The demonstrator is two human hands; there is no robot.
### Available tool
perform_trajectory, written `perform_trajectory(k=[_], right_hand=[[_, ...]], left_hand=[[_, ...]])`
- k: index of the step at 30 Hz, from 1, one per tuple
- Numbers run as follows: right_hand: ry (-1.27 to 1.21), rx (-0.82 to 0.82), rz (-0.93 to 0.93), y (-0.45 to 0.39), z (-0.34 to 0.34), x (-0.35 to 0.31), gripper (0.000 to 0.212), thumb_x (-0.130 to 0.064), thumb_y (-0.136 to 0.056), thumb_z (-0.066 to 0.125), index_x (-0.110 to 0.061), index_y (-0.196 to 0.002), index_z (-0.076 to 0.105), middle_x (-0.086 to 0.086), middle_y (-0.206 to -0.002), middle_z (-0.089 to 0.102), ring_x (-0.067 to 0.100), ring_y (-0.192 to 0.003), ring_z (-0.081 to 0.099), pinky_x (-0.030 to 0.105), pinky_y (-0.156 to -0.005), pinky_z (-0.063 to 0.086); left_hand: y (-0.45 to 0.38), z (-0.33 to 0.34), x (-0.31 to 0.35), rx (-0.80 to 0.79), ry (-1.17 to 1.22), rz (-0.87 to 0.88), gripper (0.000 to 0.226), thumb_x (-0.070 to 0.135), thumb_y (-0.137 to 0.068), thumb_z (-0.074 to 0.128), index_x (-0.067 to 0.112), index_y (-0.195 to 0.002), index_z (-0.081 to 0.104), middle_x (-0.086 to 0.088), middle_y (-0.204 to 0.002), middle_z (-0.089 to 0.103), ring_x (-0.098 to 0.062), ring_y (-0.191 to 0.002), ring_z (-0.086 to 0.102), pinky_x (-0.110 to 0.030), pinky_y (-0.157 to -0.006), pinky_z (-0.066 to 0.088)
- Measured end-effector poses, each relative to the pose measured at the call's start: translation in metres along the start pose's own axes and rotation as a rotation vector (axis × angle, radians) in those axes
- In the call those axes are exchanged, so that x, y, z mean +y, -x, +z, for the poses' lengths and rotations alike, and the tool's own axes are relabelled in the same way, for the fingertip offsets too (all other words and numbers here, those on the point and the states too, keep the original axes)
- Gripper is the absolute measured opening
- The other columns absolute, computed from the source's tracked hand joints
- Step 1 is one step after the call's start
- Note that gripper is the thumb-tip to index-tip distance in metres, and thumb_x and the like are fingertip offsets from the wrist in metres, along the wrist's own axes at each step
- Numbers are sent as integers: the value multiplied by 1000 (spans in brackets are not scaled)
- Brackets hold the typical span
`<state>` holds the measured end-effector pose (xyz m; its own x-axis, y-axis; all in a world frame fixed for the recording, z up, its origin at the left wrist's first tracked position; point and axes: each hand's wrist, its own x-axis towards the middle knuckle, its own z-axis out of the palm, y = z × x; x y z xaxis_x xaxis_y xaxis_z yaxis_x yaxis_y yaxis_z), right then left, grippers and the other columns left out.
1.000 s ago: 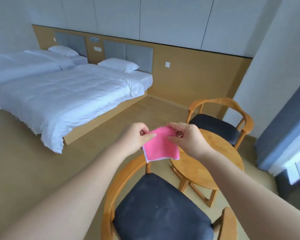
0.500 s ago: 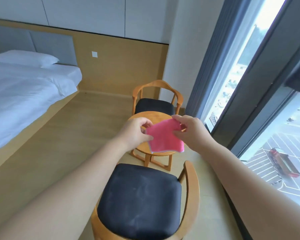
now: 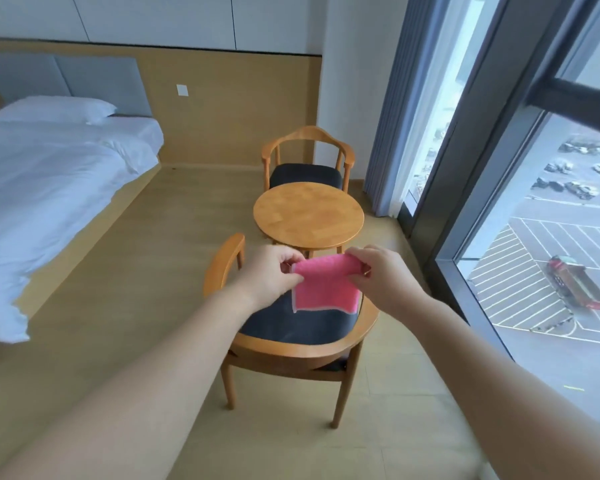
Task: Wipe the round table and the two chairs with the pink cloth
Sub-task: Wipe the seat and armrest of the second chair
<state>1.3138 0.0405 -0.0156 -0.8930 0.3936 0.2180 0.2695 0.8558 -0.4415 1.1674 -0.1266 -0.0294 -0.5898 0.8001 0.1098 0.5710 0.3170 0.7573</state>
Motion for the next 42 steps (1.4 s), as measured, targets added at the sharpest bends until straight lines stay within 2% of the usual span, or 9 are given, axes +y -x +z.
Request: perform_trajectory(k=[8, 16, 20, 24, 26, 32, 36, 40, 42], right_hand=[[-2, -17, 85, 53, 69, -21, 29, -7, -87, 58, -23, -110, 66, -7, -96, 59, 10, -91, 54, 10, -68, 36], [-45, 172, 201, 83, 256, 14, 19, -7, -82, 68, -22, -94, 73, -14, -94, 49, 7, -85, 52, 5, -67, 35], [-22, 281, 118, 82, 337, 38, 20, -3, -82, 66, -20, -92, 68, -14, -83, 55, 9, -78, 59, 13, -69, 45], [-90, 450, 165, 68, 392, 65, 34, -13, -86, 67, -32, -99, 42, -20, -78, 48, 0, -69, 54, 9, -54, 39], [-81, 542, 92, 62, 414, 77, 36, -15, -87, 65, -33, -98, 36, -17, -79, 48, 3, -71, 54, 12, -55, 42], [228, 946, -250, 46, 452, 92, 15, -3, -86, 63, -10, -90, 51, 16, -110, 48, 20, -77, 50, 14, -60, 39], [465, 922, -399, 48, 462, 103, 11, -13, -88, 65, -6, -96, 63, 12, -119, 43, 32, -85, 59, 32, -69, 50], [600, 909, -350, 48, 477, 109, 40, -39, -92, 58, -8, -116, 55, 11, -129, 42, 32, -104, 50, 43, -84, 50], [666, 891, -374, 45, 484, 113, 47, -40, -92, 54, -7, -126, 48, 12, -139, 35, 33, -118, 39, 49, -100, 40]], left_hand=[[58, 10, -45, -72, -29, 9, 17, 19, -85, 67, 36, -89, 70, 19, -84, 67, -1, -84, 62, -16, -71, 46], [97, 73, -197, -47, -32, 58, 10, 26, -85, 69, 35, -88, 68, 21, -81, 65, 1, -82, 61, -10, -62, 46], [104, 119, -273, 36, 21, 29, 11, 27, -84, 71, 31, -91, 64, 17, -83, 64, -4, -79, 63, -12, -63, 51], [101, 154, -335, 121, -2, 110, 19, 26, -85, 70, 37, -97, 59, 22, -84, 61, 0, -78, 62, -11, -63, 49], [103, 172, -370, 176, 1, 143, 21, 27, -86, 67, 38, -100, 58, 22, -86, 61, 1, -80, 61, -11, -64, 49], [115, 217, -464, 320, 70, 228, 20, 21, -86, 66, 32, -102, 65, 20, -79, 63, -2, -72, 59, -24, -67, 55], [126, 230, -498, 442, 69, 263, 20, 18, -88, 64, 33, -102, 65, 27, -85, 61, -3, -75, 60, -20, -65, 54], [133, 233, -510, 488, 49, 261, 21, 16, -89, 63, 34, -101, 66, 21, -78, 62, -3, -75, 60, -19, -60, 54], [133, 231, -514, 487, 14, 268, 20, 17, -89, 62, 34, -100, 66, 18, -75, 62, -2, -76, 60, -22, -60, 55]])
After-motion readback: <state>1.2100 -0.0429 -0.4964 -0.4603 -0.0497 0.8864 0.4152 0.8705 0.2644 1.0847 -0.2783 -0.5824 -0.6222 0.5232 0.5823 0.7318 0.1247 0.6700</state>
